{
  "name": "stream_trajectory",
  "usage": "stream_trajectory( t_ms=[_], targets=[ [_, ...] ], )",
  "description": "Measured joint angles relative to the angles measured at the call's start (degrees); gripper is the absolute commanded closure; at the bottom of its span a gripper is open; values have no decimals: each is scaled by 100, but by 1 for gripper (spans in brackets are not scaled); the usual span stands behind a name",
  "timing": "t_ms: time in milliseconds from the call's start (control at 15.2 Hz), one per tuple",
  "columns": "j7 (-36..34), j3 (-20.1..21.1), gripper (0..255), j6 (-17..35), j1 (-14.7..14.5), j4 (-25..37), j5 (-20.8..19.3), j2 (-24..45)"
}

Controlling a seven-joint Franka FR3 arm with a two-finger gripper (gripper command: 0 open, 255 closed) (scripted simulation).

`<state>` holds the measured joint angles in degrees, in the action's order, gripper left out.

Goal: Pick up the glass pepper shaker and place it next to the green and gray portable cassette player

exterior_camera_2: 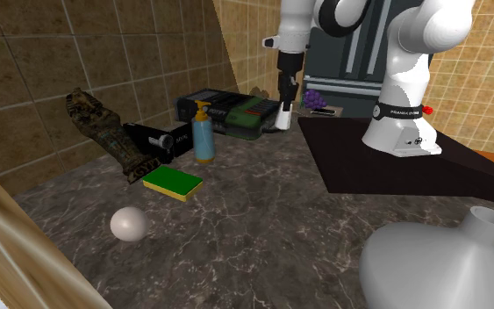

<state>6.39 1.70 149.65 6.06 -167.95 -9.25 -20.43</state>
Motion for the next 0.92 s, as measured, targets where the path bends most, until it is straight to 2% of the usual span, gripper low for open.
stream_trajectory(
  t_ms=[462,924],
  targets=[
    [-279,122,255,906,227,-78,-354,817],
    [-352,145,255,1042,278,-55,-435,990]
  ],
)
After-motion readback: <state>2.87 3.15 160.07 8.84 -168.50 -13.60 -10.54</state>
